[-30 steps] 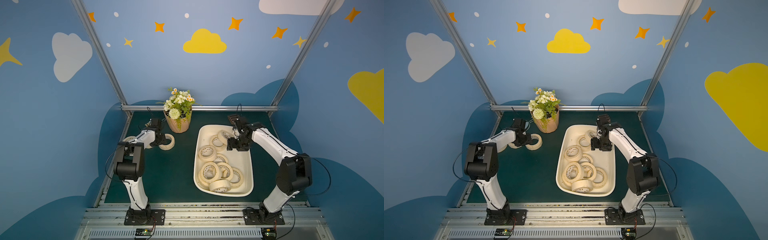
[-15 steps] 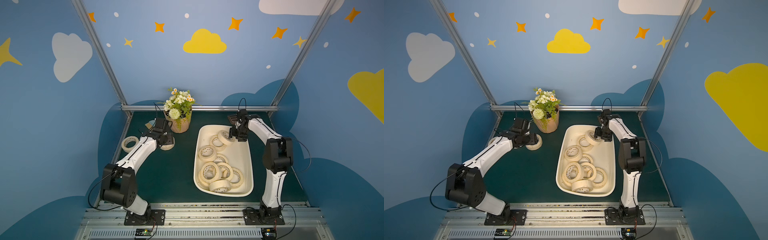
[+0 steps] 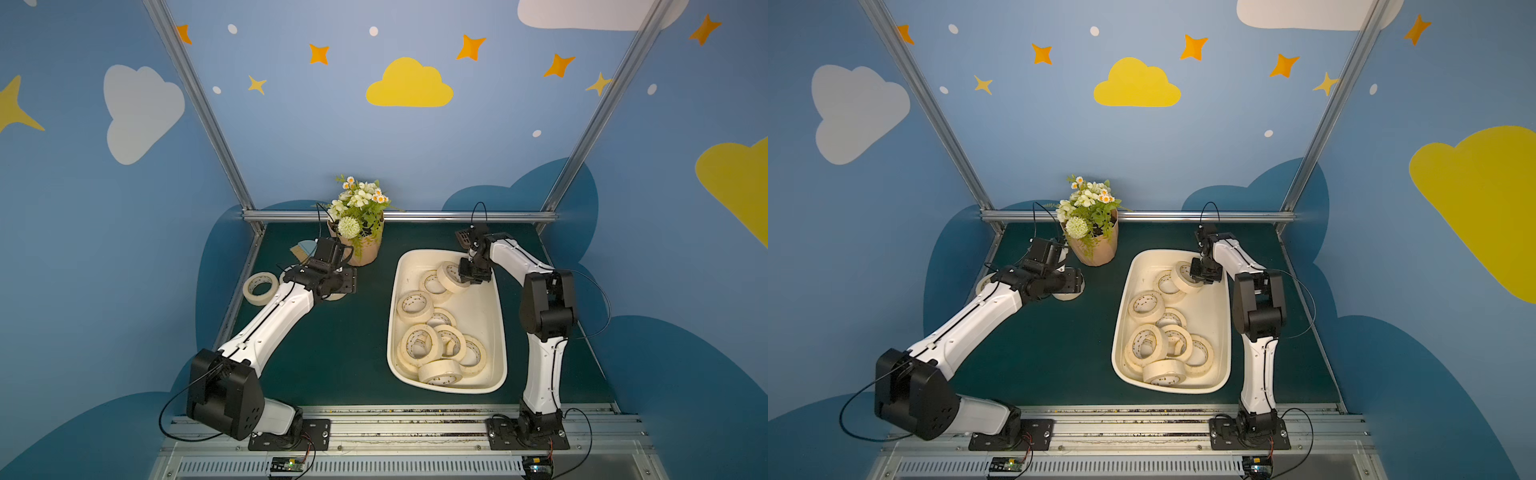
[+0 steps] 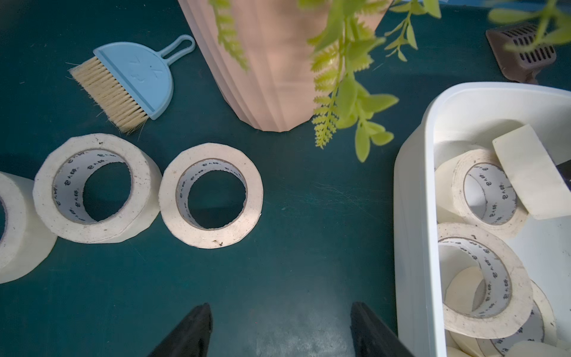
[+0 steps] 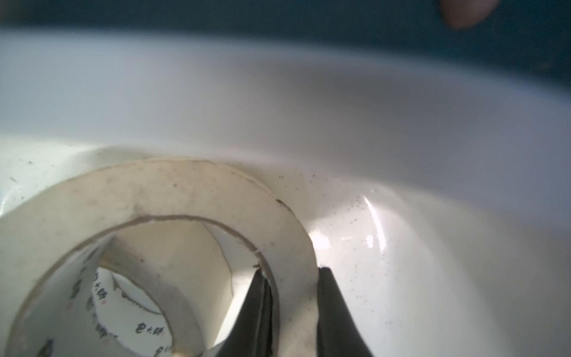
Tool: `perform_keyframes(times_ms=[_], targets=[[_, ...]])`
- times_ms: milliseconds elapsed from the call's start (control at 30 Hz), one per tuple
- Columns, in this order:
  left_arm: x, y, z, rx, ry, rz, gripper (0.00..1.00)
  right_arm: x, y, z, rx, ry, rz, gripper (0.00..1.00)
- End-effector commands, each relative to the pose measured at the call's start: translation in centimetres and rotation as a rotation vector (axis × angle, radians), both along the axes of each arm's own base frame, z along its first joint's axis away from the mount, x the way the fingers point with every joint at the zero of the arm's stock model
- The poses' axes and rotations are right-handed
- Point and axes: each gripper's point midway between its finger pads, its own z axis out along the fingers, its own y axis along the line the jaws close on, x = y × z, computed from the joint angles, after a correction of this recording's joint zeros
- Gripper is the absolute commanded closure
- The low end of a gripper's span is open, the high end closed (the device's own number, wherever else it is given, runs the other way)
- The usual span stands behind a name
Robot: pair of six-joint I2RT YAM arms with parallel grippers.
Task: Take out the art tape in the storage box
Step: Pick up the art tape from the storage box.
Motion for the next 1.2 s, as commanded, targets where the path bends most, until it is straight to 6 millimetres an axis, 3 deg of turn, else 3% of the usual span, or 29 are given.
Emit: perform_keyframes(times_ms=[0, 167, 333, 467, 567, 700, 1033, 1167], targets=[[-0.1, -0.9, 1.6, 0.008, -0.021, -0.034, 0.25, -1.8, -0.8, 2.8, -0.073, -0.021, 0.042, 1.00], [-0.2, -4.1, 4.0, -0.023, -0.061, -0.118, 0.25, -4.7, 0.4, 6.6, -0.223, -0.047, 0.223, 1.00], [-0.6, -10.0, 5.8, -0.089, -0.072, -0.270, 0.19, -7.9, 4.3, 8.6, -0.216, -0.058, 0.337, 1.00], [-1.0, -15.1, 4.7, -0.109, -0.033, -0.387, 0.18, -9.2, 7.5, 10.3, -0.143, -0.101, 0.375, 1.00], [-0.9, -17.7, 3.3, -0.118, -0.004, -0.432, 0.18, -9.8, 9.2, 11.3, -0.096, -0.124, 0.399, 1.00], [-0.4, -19.4, 1.8, -0.157, 0.031, -0.448, 0.18, -10.2, 10.0, 12.1, -0.096, -0.147, 0.421, 1.00], [0.2, -21.3, -0.1, -0.223, 0.077, -0.451, 0.18, -10.6, 10.5, 12.6, -0.072, -0.163, 0.416, 1.00], [0.4, -21.8, -1.0, -0.230, 0.099, -0.453, 0.24, -10.7, 10.4, 12.6, -0.073, -0.172, 0.407, 1.00]])
